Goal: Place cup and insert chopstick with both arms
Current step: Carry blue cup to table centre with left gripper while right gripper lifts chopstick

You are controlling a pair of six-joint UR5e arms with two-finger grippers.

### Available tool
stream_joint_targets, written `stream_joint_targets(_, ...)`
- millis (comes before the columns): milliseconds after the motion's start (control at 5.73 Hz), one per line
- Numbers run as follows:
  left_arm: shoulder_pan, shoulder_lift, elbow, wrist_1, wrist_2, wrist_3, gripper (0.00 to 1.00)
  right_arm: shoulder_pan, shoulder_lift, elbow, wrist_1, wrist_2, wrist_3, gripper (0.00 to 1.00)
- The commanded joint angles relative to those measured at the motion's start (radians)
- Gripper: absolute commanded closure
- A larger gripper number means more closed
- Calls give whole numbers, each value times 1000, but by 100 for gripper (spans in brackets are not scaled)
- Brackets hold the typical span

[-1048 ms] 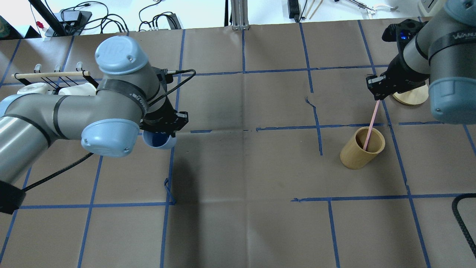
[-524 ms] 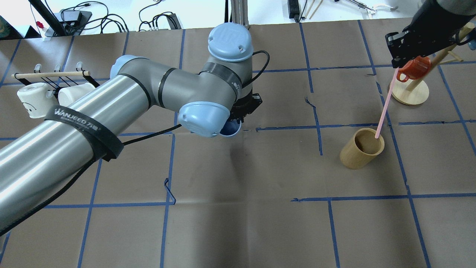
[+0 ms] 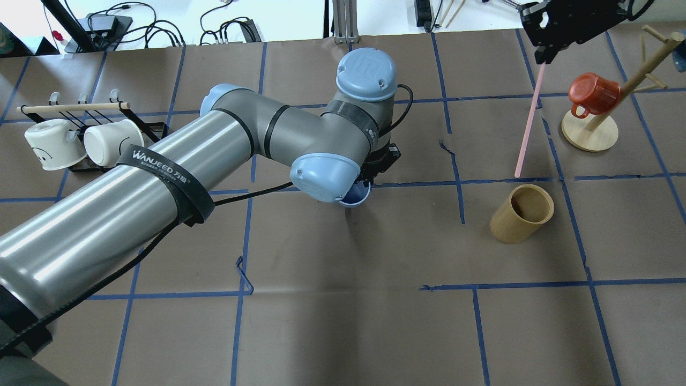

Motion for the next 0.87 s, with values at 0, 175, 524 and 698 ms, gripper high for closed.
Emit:
stream_joint_targets(0,0,-2,-2,8,0,24,3,35,16,-16,24,-4,33,92)
stream_joint_targets(175,5,3,0,8,5,82,2,55,20,-14,43,2,96,93)
stream_joint_targets(524,19,40,30,-9,7,98,2,64,42,-14,32,4,98,94)
stream_joint_targets(698,46,111,52,-70,5,157,2,65,65,-22,14,5,98,95)
